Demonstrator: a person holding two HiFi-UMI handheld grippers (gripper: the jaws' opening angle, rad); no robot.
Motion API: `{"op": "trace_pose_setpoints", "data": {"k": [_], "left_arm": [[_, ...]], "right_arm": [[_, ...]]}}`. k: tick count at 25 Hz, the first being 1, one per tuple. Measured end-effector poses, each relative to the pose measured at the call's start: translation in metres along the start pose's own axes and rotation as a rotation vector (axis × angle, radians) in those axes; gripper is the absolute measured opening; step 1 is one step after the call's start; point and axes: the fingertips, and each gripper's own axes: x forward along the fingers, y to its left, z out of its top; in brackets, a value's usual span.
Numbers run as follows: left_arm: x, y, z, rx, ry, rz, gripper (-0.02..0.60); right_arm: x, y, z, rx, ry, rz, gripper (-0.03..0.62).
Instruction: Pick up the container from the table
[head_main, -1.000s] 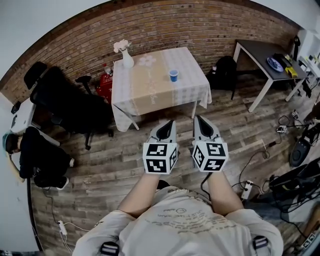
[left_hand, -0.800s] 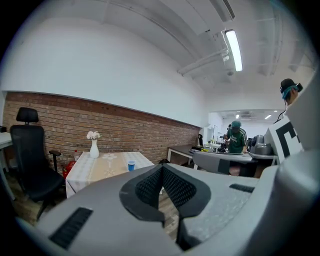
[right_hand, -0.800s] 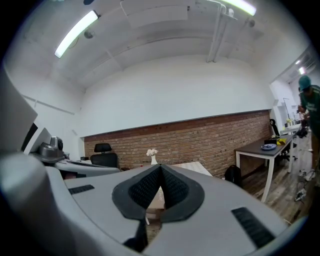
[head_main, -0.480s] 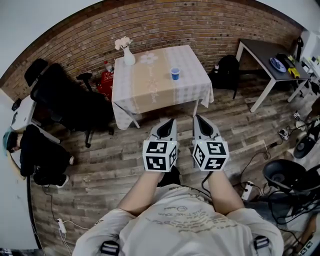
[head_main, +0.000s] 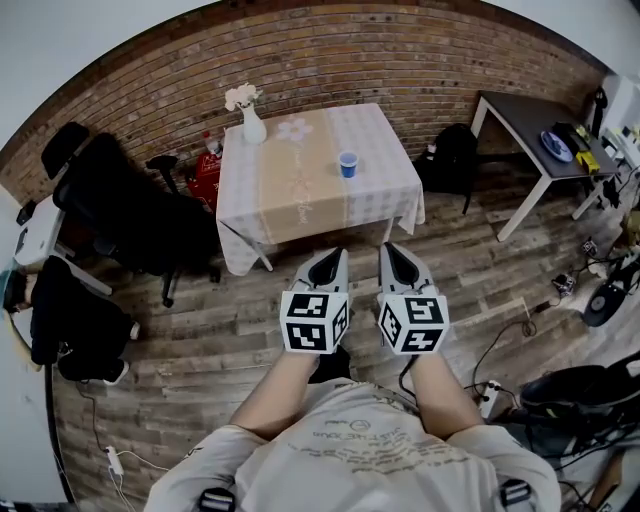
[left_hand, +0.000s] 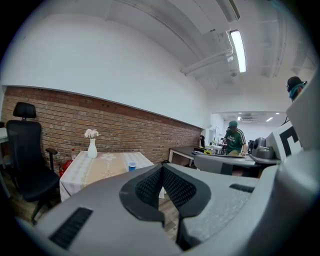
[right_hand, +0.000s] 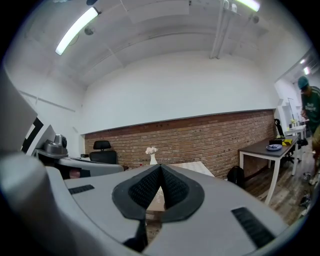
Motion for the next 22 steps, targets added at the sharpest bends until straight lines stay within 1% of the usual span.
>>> {"op": "trace_pose_setpoints", "data": {"k": [6, 13, 22], "left_arm": [[0.04, 0.011, 0.007, -0.003, 0.004, -0.005, 0.002], [0.089, 0.026, 0.028, -0.009, 0.009, -0.012, 0.002], [0.154, 0.065, 0.039, -0.013, 0.034, -0.034, 0.002]], "right_arm": [[0.035, -0.023, 0.001, 0.013, 0.006, -0.002, 0.002], [0.08, -0.048, 0.015, 0.016, 0.006, -0.008, 0.002], [0.151, -0.065, 0.02, 0.006, 0.024, -0.018, 0.002]]}}
